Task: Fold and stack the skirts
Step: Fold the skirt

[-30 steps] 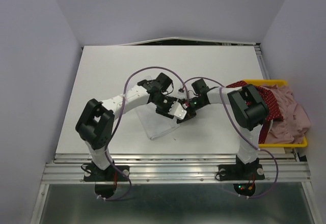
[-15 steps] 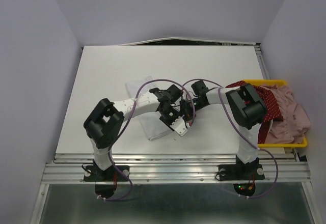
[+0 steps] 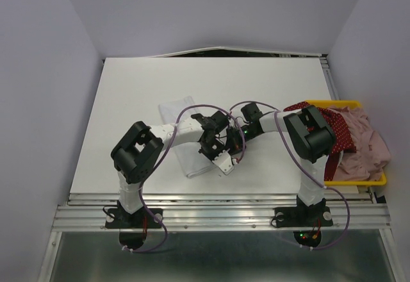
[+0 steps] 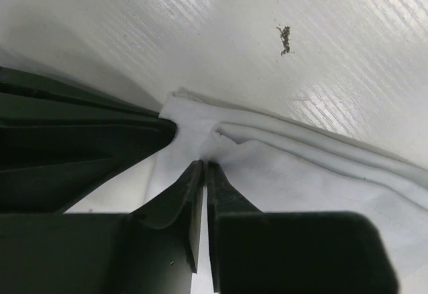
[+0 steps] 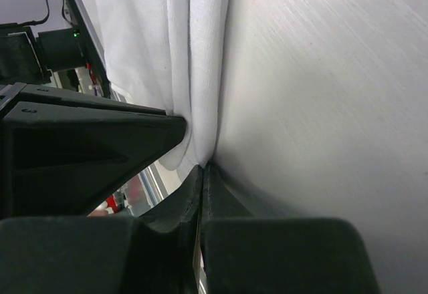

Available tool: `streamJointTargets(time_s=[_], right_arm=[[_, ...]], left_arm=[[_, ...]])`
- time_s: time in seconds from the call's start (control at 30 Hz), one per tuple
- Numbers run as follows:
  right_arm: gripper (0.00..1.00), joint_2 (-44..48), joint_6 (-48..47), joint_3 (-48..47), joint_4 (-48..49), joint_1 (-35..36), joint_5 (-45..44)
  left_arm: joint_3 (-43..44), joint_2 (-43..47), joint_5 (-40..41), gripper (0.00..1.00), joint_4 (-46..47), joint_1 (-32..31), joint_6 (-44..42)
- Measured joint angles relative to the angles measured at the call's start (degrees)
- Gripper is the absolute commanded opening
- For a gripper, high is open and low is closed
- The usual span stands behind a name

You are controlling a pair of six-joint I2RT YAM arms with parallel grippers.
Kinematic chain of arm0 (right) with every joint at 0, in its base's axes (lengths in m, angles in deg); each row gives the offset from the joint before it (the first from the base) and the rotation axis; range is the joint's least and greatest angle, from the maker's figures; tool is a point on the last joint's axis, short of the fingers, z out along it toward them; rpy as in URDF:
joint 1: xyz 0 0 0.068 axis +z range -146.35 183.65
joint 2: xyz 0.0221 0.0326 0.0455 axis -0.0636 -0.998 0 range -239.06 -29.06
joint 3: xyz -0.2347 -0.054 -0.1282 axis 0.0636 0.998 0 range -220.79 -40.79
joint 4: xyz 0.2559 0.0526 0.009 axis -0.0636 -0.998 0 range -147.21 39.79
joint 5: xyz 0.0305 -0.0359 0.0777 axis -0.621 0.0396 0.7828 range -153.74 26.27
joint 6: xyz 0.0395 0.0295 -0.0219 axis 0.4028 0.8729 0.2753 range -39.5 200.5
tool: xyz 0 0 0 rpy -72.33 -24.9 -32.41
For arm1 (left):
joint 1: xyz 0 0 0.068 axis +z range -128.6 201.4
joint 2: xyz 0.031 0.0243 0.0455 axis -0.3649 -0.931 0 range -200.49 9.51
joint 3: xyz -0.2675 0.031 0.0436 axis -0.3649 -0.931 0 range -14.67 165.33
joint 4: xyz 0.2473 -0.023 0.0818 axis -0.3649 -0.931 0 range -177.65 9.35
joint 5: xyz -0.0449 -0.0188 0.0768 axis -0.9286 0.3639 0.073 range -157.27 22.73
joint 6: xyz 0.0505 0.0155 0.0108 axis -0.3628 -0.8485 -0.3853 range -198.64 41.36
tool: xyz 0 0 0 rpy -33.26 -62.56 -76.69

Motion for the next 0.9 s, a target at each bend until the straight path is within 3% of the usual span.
streamJointTargets(time_s=[0.13, 0.9], right_arm=[[0.01, 0.0, 0.0, 0.1, 0.0, 0.0, 0.2], [0.01, 0.0, 0.3, 0.5, 0.1, 0.0, 0.6]], left_arm=[[0.0, 0.0, -0.1, 0.00, -0.2, 0.0, -0.2], [4.4, 2.0, -0.5, 0.00, -5.0, -1.2, 0.3]])
